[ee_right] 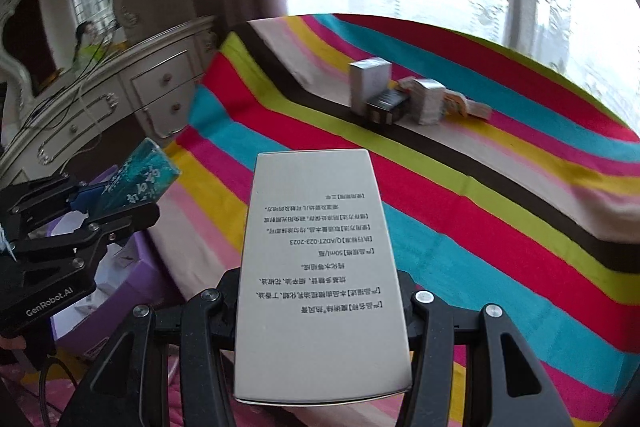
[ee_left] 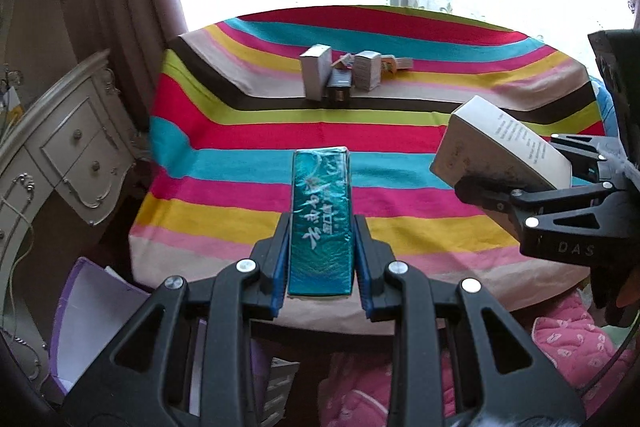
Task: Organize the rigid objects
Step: 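Carry the tall white box and teal box over to the storage box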
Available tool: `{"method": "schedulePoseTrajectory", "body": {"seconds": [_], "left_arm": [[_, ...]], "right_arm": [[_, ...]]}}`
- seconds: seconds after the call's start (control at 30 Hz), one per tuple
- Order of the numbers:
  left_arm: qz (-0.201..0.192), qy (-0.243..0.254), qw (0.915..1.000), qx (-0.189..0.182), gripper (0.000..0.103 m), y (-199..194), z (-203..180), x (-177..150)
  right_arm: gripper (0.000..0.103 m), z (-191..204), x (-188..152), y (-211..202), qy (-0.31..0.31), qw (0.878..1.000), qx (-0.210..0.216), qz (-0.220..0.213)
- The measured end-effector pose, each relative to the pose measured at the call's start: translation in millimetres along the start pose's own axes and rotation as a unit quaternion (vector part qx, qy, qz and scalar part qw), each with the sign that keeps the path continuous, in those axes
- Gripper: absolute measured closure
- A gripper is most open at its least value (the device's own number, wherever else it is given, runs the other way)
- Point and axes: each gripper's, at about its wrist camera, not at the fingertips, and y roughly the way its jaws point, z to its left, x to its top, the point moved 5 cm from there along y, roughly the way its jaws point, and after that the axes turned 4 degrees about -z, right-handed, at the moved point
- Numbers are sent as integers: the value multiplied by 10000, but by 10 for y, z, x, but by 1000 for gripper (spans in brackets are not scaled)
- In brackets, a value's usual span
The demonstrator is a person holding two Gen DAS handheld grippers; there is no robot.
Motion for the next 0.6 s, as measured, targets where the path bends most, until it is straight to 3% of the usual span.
{"method": "schedulePoseTrajectory", "body": {"seconds": [0.27, 0.6], "left_arm": [[-6, -145, 9996, 250, 71, -169, 276, -145], [132, -677, 9955, 647, 70, -339, 787, -461]], "right_arm": [[51, 451, 39, 113, -456, 9982, 385, 110], [51, 1209, 118, 292, -1244, 9885, 829, 212]]}}
